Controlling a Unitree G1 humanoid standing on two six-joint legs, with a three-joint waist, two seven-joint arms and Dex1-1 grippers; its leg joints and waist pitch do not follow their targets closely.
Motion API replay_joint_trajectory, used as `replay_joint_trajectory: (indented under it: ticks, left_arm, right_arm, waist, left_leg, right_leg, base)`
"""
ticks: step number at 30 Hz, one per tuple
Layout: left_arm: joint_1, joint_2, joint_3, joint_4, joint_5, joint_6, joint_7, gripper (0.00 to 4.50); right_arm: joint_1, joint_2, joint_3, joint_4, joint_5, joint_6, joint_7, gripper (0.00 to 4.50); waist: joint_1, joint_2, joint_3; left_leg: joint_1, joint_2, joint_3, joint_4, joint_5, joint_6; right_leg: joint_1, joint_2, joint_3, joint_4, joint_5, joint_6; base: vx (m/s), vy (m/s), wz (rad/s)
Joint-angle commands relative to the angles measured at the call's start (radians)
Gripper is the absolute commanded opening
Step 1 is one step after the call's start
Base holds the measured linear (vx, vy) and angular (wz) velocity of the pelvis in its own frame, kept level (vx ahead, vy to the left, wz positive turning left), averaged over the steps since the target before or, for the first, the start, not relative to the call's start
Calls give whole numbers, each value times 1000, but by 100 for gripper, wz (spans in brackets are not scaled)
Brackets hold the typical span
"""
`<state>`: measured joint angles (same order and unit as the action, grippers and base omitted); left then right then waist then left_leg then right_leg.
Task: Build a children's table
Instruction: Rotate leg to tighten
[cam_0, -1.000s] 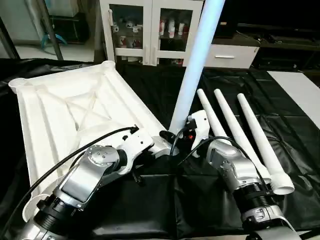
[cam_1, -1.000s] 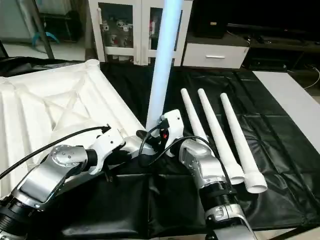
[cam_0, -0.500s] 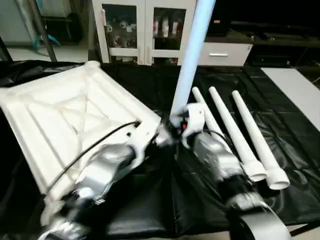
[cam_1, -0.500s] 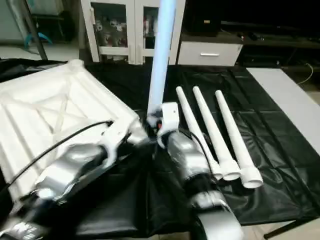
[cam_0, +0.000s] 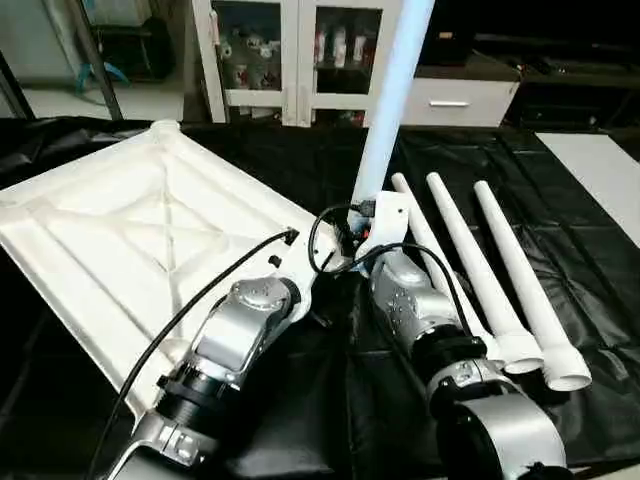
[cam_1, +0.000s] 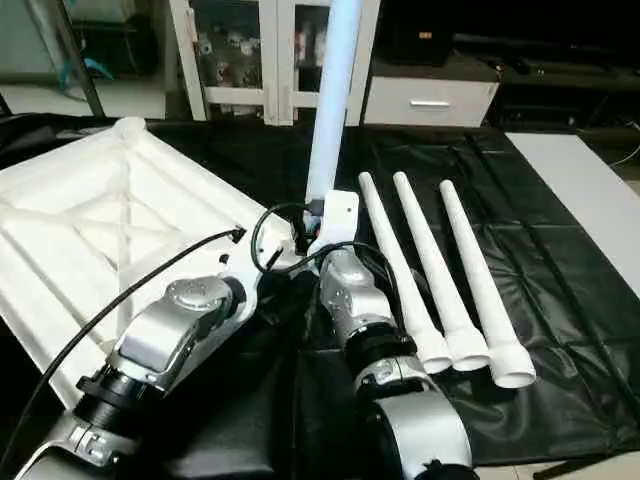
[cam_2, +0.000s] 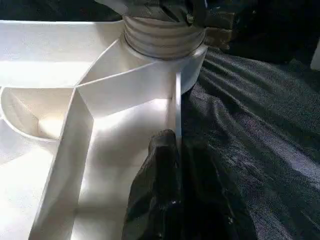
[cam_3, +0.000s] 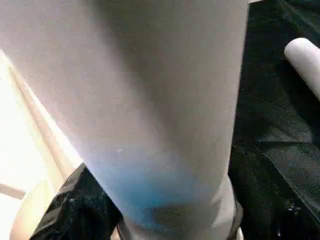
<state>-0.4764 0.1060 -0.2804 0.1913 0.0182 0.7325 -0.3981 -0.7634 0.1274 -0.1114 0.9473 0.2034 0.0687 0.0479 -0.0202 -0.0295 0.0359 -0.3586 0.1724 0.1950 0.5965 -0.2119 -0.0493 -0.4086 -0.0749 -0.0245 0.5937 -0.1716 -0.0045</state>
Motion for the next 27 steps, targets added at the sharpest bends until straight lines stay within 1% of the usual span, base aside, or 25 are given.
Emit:
replay_joint_trajectory:
  ticks: [1,2,3,4,6,7,8,9,10,11,12,13,14,15,16,17,18,19,20,21,22,23,24,25,27]
  left_arm:
    - [0,6,10,-8,-5,-19,-11,0]
    - [0,7,10,-8,-5,-19,-11,0]
    - [-1,10,12,-6,-6,-20,-13,0]
    - [-1,10,12,-6,-6,-20,-13,0]
    - [-1,15,13,-4,-6,-21,-16,0]
    - [0,18,13,-4,-7,-21,-19,0]
    - [0,19,13,-4,-8,-22,-20,0]
    - [2,26,13,-7,-9,-23,-26,0]
    - [3,32,12,-9,-10,-23,-32,0]
    - [6,40,11,-13,-11,-23,-40,0]
    - [6,40,11,-13,-11,-23,-40,0]
    - [8,45,11,-16,-12,-22,-44,0]
    - [11,52,10,-21,-13,-21,-50,0]
    - [21,72,3,-37,-15,-15,-70,0]
    - [22,73,3,-38,-15,-15,-71,0]
    - [25,78,1,-42,-15,-13,-77,0]
    - [28,83,-1,-47,-16,-12,-83,0]
    - [35,95,-8,-58,-18,-10,-99,0]
    - [49,118,-22,-80,-23,-6,-130,0]
    - [64,144,-36,-103,-28,-4,-163,0]
    - [75,160,-45,-118,-31,-3,-185,0]
    - [75,160,-45,-118,-31,-3,-185,0]
    - [84,176,-52,-131,-34,-2,-203,0]
    - [91,187,-55,-139,-36,-3,-213,0]
    - [96,195,-57,-144,-38,-4,-219,0]
  right_arm:
    - [9,10,-4,36,13,18,48,339]
    - [9,10,-3,36,13,18,49,346]
    - [9,10,8,27,10,14,72,357]
    - [9,10,8,27,10,14,72,370]
    - [11,10,15,13,11,15,100,384]
    - [16,7,21,-1,12,17,121,391]
    - [18,6,24,-7,12,18,129,401]
    - [32,-4,37,-45,15,30,170,413]
    - [43,-15,48,-75,14,36,200,422]
    - [57,-28,61,-109,15,49,233,436]
    - [57,-28,61,-109,15,49,233,444]
    - [65,-37,69,-129,15,57,251,444]
    - [77,-51,76,-153,12,67,274,444]
    - [105,-89,96,-210,5,97,325,444]
    - [107,-91,97,-214,5,99,329,444]
    - [114,-101,101,-228,2,106,343,444]
    - [117,-109,105,-236,-1,113,352,444]
    - [127,-128,116,-254,-7,128,376,444]
    - [142,-163,137,-282,-17,148,423,444]
    - [154,-202,158,-304,-27,168,474,444]
    - [166,-229,172,-328,-32,186,509,444]
    - [166,-229,172,-328,-32,186,509,444]
    - [172,-247,176,-339,-32,198,532,444]
    - [174,-262,178,-341,-37,203,545,444]
    - [178,-273,181,-350,-39,209,552,444]
  waist:
    - [1,10,-46]
    - [0,10,-46]
    - [1,10,-49]
    - [1,10,-49]
    - [2,11,-51]
    - [2,10,-53]
    - [2,18,-53]
    - [1,13,-51]
    - [5,13,-52]
    - [6,13,-52]
    - [6,13,-53]
    - [4,13,-53]
    - [5,13,-52]
    - [9,14,-51]
    - [10,14,-52]
    - [9,14,-52]
    - [9,14,-52]
    - [11,14,-50]
    - [10,15,-51]
    - [12,16,-49]
    - [14,16,-50]
    - [15,16,-50]
    - [16,21,-49]
    - [17,17,-49]
    - [19,17,-48]
  left_leg:
    - [4,47,-25,-84,-309,-5]
    - [3,48,-26,-85,-311,-8]
    - [2,48,-27,-84,-293,-8]
    - [2,48,-27,-84,-293,-8]
    - [-1,48,-24,-81,-247,5]
    - [-4,48,-22,-79,-221,14]
    - [-4,47,-22,-78,-211,17]
    - [-5,48,-21,-77,-207,25]
    - [-4,48,-20,-76,-194,33]
    - [-7,49,-21,-75,-173,41]
    - [-6,49,-20,-74,-164,44]
    - [-5,50,-20,-74,-159,48]
    - [-4,50,-19,-74,-164,50]
    - [-2,51,-19,-74,-167,49]
    - [-3,51,-18,-72,-159,51]
    - [-4,52,-19,-72,-154,53]
    - [-3,51,-18,-71,-146,56]
    - [-4,52,-19,-73,-144,56]
    - [-3,52,-18,-72,-148,56]
    - [-3,55,-20,-73,-155,55]
    - [-1,55,-19,-72,-149,54]
    - [0,54,-18,-71,-142,53]
    - [1,54,-17,-71,-141,52]
    - [-1,53,-16,-71,-144,53]
    - [1,53,-16,-72,-155,47]
  right_leg:
    - [27,-52,28,-77,-297,-176]
    - [28,-53,28,-77,-304,-173]
    - [30,-54,29,-75,-285,-175]
    - [30,-54,29,-75,-285,-175]
    - [32,-53,29,-68,-220,-190]
    - [34,-53,29,-64,-184,-200]
    - [35,-53,29,-62,-168,-206]
    - [36,-53,29,-63,-161,-214]
    - [39,-53,28,-62,-149,-217]
    - [42,-53,29,-60,-126,-224]
    - [41,-54,29,-58,-118,-229]
    - [41,-55,28,-58,-117,-240]
    - [40,-54,28,-60,-124,-243]
    - [41,-54,27,-62,-137,-244]
    - [43,-54,27,-59,-127,-244]
    - [43,-55,28,-58,-121,-247]
    - [42,-55,27,-58,-116,-252]
    - [44,-55,27,-58,-123,-253]
    - [42,-55,27,-59,-129,-254]
    - [44,-55,25,-60,-146,-252]
    - [43,-54,25,-58,-139,-252]
    - [43,-54,25,-58,-132,-253]
    - [40,-53,26,-57,-127,-255]
    - [42,-53,26,-58,-126,-258]
    - [40,-53,26,-60,-145,-258]
  base:
    - [0,0,0]
    - [0,0,0]
    - [0,0,0]
    - [0,0,0]
    - [0,0,0]
    - [0,0,0]
    - [0,0,0]
    - [0,0,0]
    - [0,0,0]
    - [0,0,0]
    - [0,0,0]
    - [0,0,0]
    - [0,0,0]
    - [0,0,0]
    - [0,0,0]
    - [0,0,0]
    - [0,0,0]
    - [0,0,0]
    - [0,0,0]
    - [0,0,0]
    - [0,0,0]
    - [0,0,0]
    - [0,0,0]
    - [0,0,0]
    - [0,0,0]
